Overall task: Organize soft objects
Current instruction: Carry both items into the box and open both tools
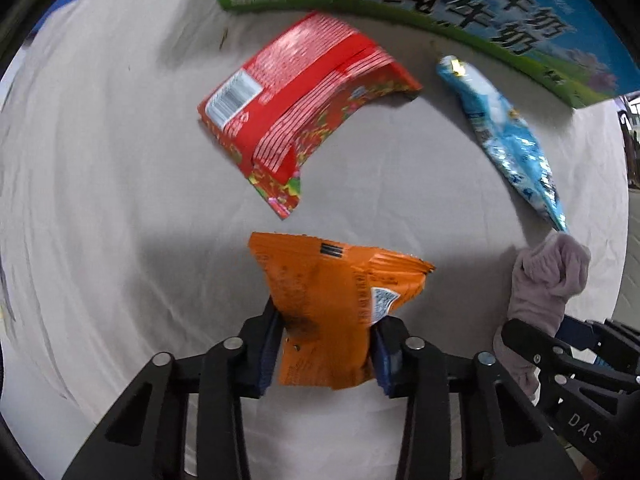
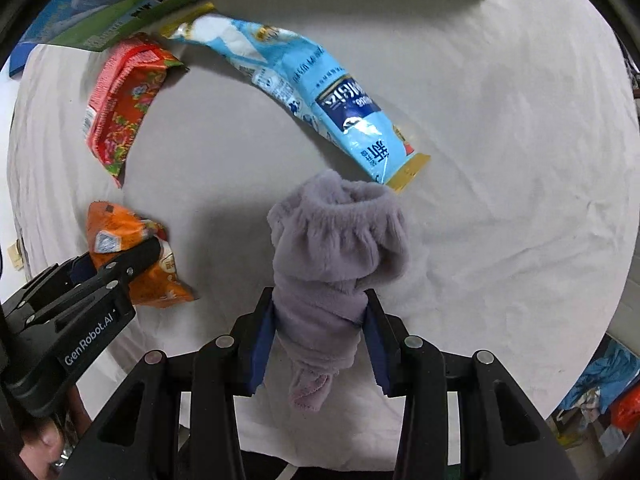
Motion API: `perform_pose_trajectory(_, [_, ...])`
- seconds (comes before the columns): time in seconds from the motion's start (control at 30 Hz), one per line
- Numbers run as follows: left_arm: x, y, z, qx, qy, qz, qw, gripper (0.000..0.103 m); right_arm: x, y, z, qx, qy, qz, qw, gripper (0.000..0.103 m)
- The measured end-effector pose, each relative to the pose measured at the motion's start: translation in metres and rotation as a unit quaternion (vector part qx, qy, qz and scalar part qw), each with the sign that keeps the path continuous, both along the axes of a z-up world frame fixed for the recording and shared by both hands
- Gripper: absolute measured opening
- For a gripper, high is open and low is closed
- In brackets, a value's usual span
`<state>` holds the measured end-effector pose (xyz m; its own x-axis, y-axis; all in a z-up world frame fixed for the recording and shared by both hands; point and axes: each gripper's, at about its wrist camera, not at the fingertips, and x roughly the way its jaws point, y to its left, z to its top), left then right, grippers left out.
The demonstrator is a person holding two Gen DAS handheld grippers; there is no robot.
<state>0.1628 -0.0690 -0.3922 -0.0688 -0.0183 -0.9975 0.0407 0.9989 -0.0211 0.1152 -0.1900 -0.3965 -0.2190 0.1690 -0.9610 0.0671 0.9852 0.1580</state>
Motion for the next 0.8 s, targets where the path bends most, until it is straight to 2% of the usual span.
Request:
perform_pose_trajectory(0.07, [0.012,-0.012,0.012,-0.005,-0.007,-0.003,1.0,0.034,-0.003,0.004,0.008,0.003,-0.006,0.001,1.0,0.043])
perform_pose_trajectory(0.23, [0.01,-0.039,0.047,-0.013,-0.033,-0.014,0.9993,0.032,-0.016,-0.002,0.039,0.013,-0.028,0.009,0.999,0.043])
perform_pose_trajectory(0.43, [0.012,-0.073,0.097,-0.03,-0.078,-0.031,0.996,0.032,-0.012,-0.017,0.084,0.026,-0.058,0.008,0.998,0.042])
perform_pose_trajectory(0.53, [0.011,-0.059,0.131,-0.044,-0.101,-0.035,0.9932,0.032,0.013,-0.03,0.112,0.035,-0.074,0.002,0.997,0.042])
perform_pose_trajectory(0.6, [0.014,-0.041,0.14,-0.059,-0.118,-0.036,0.9906,0.032,0.019,-0.038,0.129,0.041,-0.087,-0.002,0.995,0.042])
perform_pose_trajectory(0.8, [0.029,-0.02,0.206,-0.093,-0.168,-0.04,0.9805,0.032,0.054,-0.058,0.182,0.059,-0.135,-0.016,0.989,0.042])
